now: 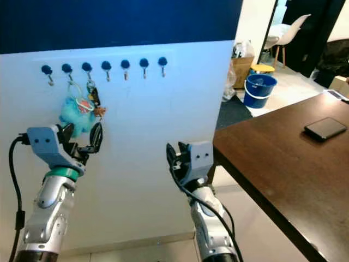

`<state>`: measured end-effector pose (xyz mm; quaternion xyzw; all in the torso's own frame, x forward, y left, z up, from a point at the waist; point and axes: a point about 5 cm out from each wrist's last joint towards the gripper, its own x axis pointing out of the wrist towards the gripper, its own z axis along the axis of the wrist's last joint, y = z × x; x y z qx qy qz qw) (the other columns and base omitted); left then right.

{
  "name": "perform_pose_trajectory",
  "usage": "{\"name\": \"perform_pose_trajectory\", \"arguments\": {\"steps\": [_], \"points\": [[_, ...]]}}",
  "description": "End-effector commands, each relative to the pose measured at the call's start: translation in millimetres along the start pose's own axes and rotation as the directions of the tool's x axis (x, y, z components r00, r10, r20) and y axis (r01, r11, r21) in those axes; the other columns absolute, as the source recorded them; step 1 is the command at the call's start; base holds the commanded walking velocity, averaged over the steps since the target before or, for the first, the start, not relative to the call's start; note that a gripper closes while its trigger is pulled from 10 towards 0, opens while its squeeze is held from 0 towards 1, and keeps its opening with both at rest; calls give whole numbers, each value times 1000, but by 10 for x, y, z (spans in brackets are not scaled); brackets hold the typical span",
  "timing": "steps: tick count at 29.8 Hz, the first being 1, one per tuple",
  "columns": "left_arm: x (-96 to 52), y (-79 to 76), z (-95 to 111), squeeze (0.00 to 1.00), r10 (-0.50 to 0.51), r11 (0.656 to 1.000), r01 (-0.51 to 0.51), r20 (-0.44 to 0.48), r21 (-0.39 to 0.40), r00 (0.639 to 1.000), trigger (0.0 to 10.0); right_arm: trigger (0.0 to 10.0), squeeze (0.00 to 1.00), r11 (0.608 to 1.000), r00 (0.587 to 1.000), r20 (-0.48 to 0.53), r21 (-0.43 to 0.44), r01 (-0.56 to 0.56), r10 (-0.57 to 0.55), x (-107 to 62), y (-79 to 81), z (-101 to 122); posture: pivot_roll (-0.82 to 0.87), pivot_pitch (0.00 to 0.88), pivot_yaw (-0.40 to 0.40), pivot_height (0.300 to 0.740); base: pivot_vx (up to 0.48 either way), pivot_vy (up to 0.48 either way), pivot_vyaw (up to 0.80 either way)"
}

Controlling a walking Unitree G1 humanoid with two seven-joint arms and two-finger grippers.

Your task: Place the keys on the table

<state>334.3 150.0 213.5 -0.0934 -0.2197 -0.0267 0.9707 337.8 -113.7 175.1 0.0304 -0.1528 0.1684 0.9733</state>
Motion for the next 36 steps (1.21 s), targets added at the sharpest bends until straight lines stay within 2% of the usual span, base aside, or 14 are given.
{"name": "perform_pose_trajectory", "arguments": {"steps": [1, 4, 10, 12, 16, 20, 21, 22, 23, 25, 29, 33, 34, 36], "points": [[20, -75, -34, 1000, -41, 999, 41, 2, -30, 999, 10000, 10000, 0, 1000, 1000, -14, 8, -5, 5, 11, 24, -18, -173, 49, 130, 740, 0, 0, 0], [77, -168, -48, 1000, -64, 993, 65, 11, -95, 998, 10000, 10000, 0, 1000, 1000, -9, 10, -4, 4, 29, 29, -5, -182, 50, 138, 740, 0, 0, 0], [152, -219, -54, 1000, -80, 991, 81, 19, -105, 997, 10000, 10000, 0, 1000, 1000, -7, 11, -1, 1, 35, 30, 1, -182, 50, 138, 740, 0, 0, 0], [201, -224, -92, 1000, -74, 997, 74, 2, -23, 997, 10000, 10000, 0, 1000, 1000, -7, 11, -1, 1, 36, 31, 1, -182, 50, 138, 740, 0, 0, 0], [250, -207, -106, 1000, -53, 998, 53, 0, 33, 999, 10000, 10000, 0, 1000, 1000, -7, 10, 0, 0, 36, 30, 3, -193, 52, 149, 740, 0, 0, 0], [286, -193, -77, 1000, -41, 999, 41, 22, -2, 999, 10000, 10000, 0, 1000, 1000, -8, 9, 2, -2, 35, 28, 3, -193, 52, 149, 740, 0, 0, 0], [292, -200, -60, 1000, -51, 997, 53, 35, -56, 998, 10000, 10000, 0, 1000, 1000, -9, 8, 4, -4, 34, 25, 1, -193, 52, 149, 740, 0, 0, 0], [279, -213, -50, 714, -76, 989, 81, 44, -122, 996, 10000, 10000, 0, 1000, 1000, -10, 7, 4, -4, 32, 24, -2, -193, 52, 149, 740, 0, 0, 0], [250, -231, -48, 0, -122, 977, 130, 54, -170, 991, 10000, 10000, 0, 1000, 1000, -12, 6, 4, -4, 30, 23, -5, -193, 52, 149, 740, 0, 0, 0], [229, -243, -47, 0, -154, 967, 163, 62, -197, 986, 10000, 10000, 0, 1000, 1000, -13, 6, 4, -4, 29, 23, -7, -193, 52, 149, 740, 0, 0, 0], [168, -257, -82, 0, -203, 962, 208, 47, -179, 978, 10000, 10000, 0, 1000, 1000, -16, 6, 1, -1, 28, 27, -12, -193, 52, 149, 740, 0, 0, 0], [143, -290, -92, 0, -219, 966, 223, 45, -130, 975, 10000, 10000, 0, 1000, 1000, -16, 6, -3, 3, 23, 33, -14, -191, 52, 145, 740, 0, 0, 0], [111, -303, -121, 0, -238, 968, 240, 35, -68, 971, 10000, 10000, 0, 1000, 1000, -15, 6, -4, 4, 27, 40, -13, -192, 49, 144, 740, 0, 0, 0], [90, -262, -164, 0, -218, 975, 218, 11, -33, 976, 10000, 10000, 0, 1000, 1000, -15, 6, -5, 5, 28, 42, -13, -192, 49, 144, 740, 0, 0, 0]]}}
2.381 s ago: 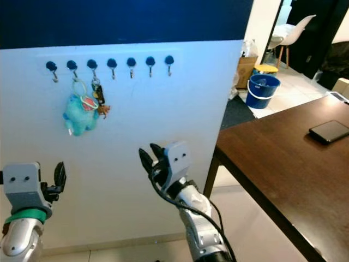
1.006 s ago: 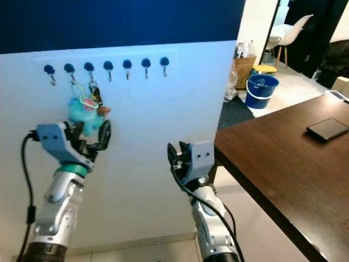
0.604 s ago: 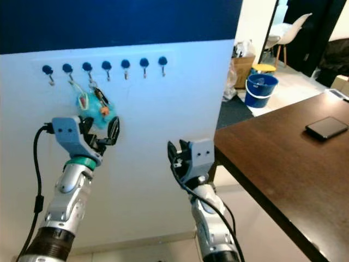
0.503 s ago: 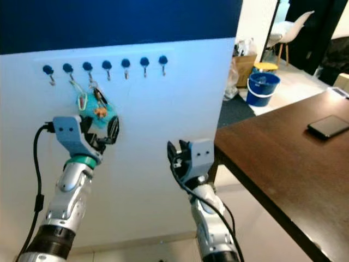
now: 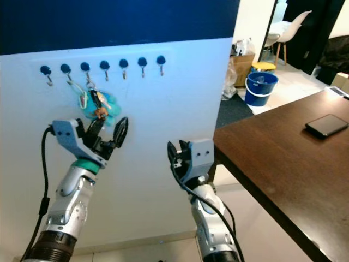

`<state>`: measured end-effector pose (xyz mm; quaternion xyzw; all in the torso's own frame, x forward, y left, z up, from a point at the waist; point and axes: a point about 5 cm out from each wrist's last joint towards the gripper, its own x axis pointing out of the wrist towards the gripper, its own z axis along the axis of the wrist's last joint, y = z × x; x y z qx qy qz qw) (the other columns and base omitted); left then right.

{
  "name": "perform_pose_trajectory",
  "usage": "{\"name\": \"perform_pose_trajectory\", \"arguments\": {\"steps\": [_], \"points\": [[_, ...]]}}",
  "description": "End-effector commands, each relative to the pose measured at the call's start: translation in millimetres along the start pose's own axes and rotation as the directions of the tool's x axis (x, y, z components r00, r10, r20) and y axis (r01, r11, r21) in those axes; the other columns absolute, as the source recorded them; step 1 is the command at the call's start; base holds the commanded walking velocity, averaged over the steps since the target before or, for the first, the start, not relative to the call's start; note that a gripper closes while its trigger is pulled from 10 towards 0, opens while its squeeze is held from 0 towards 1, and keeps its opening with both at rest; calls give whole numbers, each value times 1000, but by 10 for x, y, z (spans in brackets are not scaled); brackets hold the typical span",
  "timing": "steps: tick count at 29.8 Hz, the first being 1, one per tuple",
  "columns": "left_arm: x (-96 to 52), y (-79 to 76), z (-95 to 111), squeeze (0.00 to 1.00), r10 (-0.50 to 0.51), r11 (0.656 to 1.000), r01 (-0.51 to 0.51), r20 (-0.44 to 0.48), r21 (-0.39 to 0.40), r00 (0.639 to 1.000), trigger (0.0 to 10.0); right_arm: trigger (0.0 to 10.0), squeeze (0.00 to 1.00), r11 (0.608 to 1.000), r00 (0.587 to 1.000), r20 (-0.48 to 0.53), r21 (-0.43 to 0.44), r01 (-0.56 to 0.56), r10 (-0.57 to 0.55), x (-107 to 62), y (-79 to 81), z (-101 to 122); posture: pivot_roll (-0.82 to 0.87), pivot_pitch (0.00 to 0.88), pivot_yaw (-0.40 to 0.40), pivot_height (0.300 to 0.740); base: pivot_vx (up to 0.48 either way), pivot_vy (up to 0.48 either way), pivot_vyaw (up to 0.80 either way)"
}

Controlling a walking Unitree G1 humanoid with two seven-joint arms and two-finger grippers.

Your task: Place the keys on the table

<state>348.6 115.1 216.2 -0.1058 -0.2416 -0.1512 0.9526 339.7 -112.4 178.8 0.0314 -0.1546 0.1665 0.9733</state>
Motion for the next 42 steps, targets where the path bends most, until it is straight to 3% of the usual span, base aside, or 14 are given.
{"name": "perform_pose_trajectory", "arguments": {"steps": [1, 6, 11, 12, 16, 17, 18, 19, 20, 21, 24, 27, 37, 42], "points": [[-72, 61, -54, 0, 23, 999, -22, -24, 45, 999, 10000, 10000, 0, 1000, 1000, -19, 5, -9, 9, -5, 36, -41, -192, 49, 144, 740, 0, 0, 0], [-265, 368, -75, 0, 147, 979, -138, -52, 148, 988, 10000, 10000, 0, 1000, 1000, -21, 4, -9, 9, -7, 32, -45, -187, 49, 138, 740, 0, 0, 0], [-561, 860, 45, 0, 340, 895, -308, -47, 321, 939, 10000, 10000, 0, 1000, 1000, -23, 7, -18, 18, 12, 55, -44, -177, 49, 124, 740, 0, 0, 0], [-561, 860, 45, 0, 340, 895, -308, -47, 321, 939, 10000, 10000, 0, 1000, 1000, -23, 7, -18, 18, 12, 55, -44, -177, 49, 124, 740, 0, 0, 0], [-725, 1112, 186, 0, 448, 826, -413, -3, 383, 894, 10000, 10000, 0, 1000, 999, -24, 8, -22, 22, 18, 58, -45, -177, 49, 124, 740, 0, 0, 0], [-741, 1122, 211, 392, 442, 832, -410, -1, 375, 897, 10000, 10000, 0, 1000, 999, -24, 7, -23, 23, 18, 58, -44, -177, 49, 124, 740, 0, 0, 0], [-741, 1122, 211, 392, 442, 832, -410, -1, 375, 897, 10000, 10000, 0, 1000, 999, -24, 7, -23, 23, 18, 58, -44, -177, 49, 124, 740, 0, 0, 0], [-745, 1118, 222, 663, 433, 840, -403, -1, 365, 902, 10000, 10000, 0, 1000, 999, -24, 7, -23, 23, 18, 57, -44, -177, 49, 124, 740, 0, 0, 0], [-745, 1118, 222, 663, 433, 840, -403, -1, 365, 902, 10000, 10000, 0, 1000, 999, -24, 7, -23, 23, 18, 57, -44, -177, 49, 124, 740, 0, 0, 0], [-722, 1072, 219, 1000, 397, 861, -369, -10, 351, 918, 10000, 10000, 0, 1000, 999, -24, 7, -22, 22, 21, 53, -43, -176, 52, 123, 740, 0, 0, 0], [-680, 982, 197, 1000, 345, 885, -317, -23, 340, 938, 10000, 10000, 0, 1000, 999, -25, 6, -20, 20, 18, 47, -45, -176, 52, 123, 740, 0, 0, 0], [-607, 854, 134, 1000, 312, 929, -296, -40, 220, 949, 10000, 10000, 0, 1000, 999, -25, 5, -22, 22, 15, 50, -44, -178, 52, 122, 740, 0, 0, 0], [-543, 755, 66, 1000, 302, 953, -304, -61, -14, 951, 10000, 10000, 0, 1000, 999, -22, 4, -22, 22, 30, 49, -37, -181, 51, 123, 740, 0, 0, 0], [-529, 787, 101, 1000, 305, 950, -307, -34, -63, 952, 10000, 10000, 0, 1000, 1000, -22, 3, -20, 20, 30, 44, -35, -181, 51, 123, 740, 0, 0, 0]]}}
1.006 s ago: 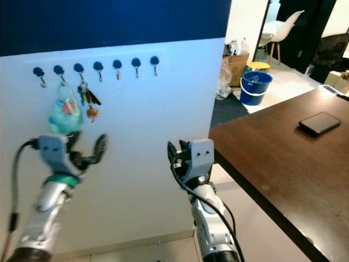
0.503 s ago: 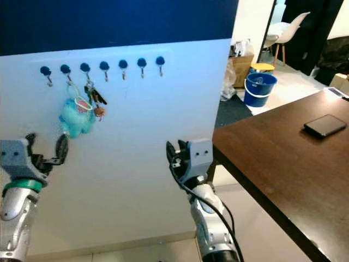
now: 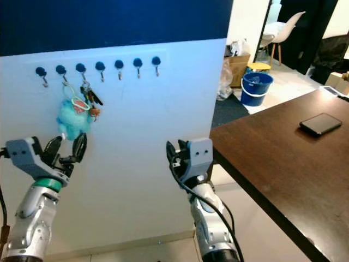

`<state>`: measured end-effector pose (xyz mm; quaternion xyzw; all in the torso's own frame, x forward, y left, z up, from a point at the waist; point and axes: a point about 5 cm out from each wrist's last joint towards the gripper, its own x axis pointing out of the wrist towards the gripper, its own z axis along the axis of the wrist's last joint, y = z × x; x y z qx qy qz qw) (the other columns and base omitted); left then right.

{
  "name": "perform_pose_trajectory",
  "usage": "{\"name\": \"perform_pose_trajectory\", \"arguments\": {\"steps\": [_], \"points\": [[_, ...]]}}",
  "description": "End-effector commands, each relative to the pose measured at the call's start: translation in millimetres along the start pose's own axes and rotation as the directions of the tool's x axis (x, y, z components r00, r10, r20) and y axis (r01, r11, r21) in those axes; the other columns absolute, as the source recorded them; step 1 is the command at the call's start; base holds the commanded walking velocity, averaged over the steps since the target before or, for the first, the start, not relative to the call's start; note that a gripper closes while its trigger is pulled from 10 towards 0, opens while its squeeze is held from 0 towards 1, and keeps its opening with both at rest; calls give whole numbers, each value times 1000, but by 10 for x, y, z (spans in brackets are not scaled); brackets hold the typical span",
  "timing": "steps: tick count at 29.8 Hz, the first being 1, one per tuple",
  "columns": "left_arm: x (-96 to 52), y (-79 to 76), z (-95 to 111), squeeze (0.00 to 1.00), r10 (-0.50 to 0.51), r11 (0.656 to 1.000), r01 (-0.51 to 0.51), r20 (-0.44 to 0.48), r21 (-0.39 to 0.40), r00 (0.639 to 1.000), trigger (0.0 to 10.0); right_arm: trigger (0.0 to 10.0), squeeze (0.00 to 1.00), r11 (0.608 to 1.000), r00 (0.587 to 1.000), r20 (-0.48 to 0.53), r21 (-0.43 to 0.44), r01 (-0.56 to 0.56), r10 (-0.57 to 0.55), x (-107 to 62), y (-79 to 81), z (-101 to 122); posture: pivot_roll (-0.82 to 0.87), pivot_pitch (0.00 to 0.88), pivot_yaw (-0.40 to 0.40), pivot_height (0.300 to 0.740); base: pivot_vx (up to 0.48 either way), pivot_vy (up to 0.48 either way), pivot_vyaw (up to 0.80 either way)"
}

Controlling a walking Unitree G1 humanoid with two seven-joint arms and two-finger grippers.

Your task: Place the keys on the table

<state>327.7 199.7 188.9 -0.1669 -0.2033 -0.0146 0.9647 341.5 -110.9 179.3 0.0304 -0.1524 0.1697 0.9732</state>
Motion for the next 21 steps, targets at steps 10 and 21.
{"name": "perform_pose_trajectory", "arguments": {"steps": [10, 21], "points": [[123, -169, 59, 1000, -179, 983, 178, 41, 42, 983, 10000, 10000, 0, 1000, 1000, -18, 7, -12, 12, 6, 38, -32, -185, 58, 129, 740, 0, 0, 0], [148, -527, 77, 1000, -361, 932, 360, 44, 31, 931, 10000, 10000, 0, 1000, 1000, -18, 5, -10, 10, 5, 31, -27, -185, 58, 129, 740, 0, 0, 0]]}}
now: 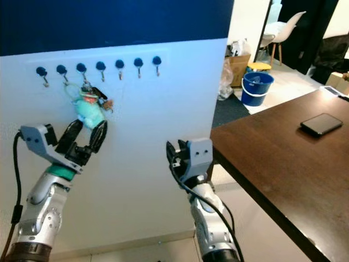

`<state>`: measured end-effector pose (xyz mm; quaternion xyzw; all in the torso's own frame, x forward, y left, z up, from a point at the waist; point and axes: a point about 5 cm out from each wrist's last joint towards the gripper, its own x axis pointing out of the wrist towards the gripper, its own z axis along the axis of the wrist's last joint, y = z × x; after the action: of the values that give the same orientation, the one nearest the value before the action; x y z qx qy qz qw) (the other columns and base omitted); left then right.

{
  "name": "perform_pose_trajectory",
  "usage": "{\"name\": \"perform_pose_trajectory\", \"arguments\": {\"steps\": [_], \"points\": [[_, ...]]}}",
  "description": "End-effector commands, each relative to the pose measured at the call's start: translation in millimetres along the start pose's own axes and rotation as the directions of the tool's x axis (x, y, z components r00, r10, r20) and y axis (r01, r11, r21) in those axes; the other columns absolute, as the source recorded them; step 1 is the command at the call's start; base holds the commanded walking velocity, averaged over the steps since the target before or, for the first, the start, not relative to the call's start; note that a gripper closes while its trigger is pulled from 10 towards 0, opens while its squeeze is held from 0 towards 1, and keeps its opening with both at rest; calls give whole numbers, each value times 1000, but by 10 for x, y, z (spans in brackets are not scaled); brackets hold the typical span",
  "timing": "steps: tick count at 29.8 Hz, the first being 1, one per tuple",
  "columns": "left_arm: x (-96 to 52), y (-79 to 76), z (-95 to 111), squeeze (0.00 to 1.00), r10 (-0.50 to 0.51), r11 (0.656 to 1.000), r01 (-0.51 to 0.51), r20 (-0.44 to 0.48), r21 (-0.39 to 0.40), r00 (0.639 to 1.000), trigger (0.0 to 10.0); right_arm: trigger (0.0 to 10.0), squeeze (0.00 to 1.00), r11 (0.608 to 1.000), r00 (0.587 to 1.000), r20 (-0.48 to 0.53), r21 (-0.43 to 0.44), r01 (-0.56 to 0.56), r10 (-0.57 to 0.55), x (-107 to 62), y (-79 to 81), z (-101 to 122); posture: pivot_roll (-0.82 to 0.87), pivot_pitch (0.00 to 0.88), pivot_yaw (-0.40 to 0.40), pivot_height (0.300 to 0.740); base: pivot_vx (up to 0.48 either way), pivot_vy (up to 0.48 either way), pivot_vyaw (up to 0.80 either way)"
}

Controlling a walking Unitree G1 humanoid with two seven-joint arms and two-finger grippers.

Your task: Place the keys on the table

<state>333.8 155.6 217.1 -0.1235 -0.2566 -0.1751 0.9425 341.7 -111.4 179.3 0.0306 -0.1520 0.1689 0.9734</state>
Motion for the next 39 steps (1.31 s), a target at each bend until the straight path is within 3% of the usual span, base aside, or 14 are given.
{"name": "perform_pose_trajectory", "arguments": {"steps": [1, 10, 11, 14, 17, 20, 24, 27, 39], "points": [[14, -57, -19, 1000, -38, 999, 38, -19, 13, 999, 10000, 10000, 0, 1000, 1000, -17, 5, -11, 11, 5, 34, -27, -185, 58, 129, 740, 0, 0, 0], [13, 92, -56, 1000, 47, 999, -47, -46, -6, 998, 10000, 10000, 0, 1000, 1000, -18, 5, -7, 7, 0, 29, -29, -185, 58, 129, 740, 0, 0, 0], [7, 151, -49, 1000, 74, 995, -77, -54, -56, 996, 10000, 10000, 0, 1000, 1000, -18, 6, -6, 6, 5, 34, -28, -195, 56, 138, 740, 0, 0, 0], [2, 203, -45, 1000, 99, 990, -104, -64, -93, 993, 10000, 10000, 0, 1000, 1000, -18, 7, -5, 6, 11, 36, -27, -195, 56, 138, 740, 0, 0, 0], [-40, 361, -41, 1000, 163, 969, -180, -108, -169, 981, 10000, 10000, 0, 1000, 1000, -22, 8, -5, 5, 18, 30, -35, -195, 56, 138, 740, 0, 0, 0], [-57, 397, -40, 1000, 172, 967, -191, -120, -170, 978, 10000, 10000, 0, 1000, 1000, -24, 7, -4, 5, 18, 28, -38, -195, 56, 138, 740, 0, 0, 0], [-192, 569, 30, 1000, 171, 985, -174, -133, -10, 976, 10000, 10000, 0, 1000, 999, -31, 7, -5, 5, 5, 33, -56, -179, 57, 128, 740, 0, 0, 0], [-214, 577, 46, 1000, 163, 987, -162, -140, 17, 977, 10000, 10000, 0, 1000, 999, -34, 8, -6, 7, 2, 40, -62, -179, 57, 128, 740, 0, 0, 0], [-152, 348, -30, 1000, 80, 995, -88, -161, -46, 984, 10000, 10000, 0, 1000, 999, -36, 10, -15, 16, 19, 54, -62, -175, 57, 123, 740, 0, 0, 0]]}}
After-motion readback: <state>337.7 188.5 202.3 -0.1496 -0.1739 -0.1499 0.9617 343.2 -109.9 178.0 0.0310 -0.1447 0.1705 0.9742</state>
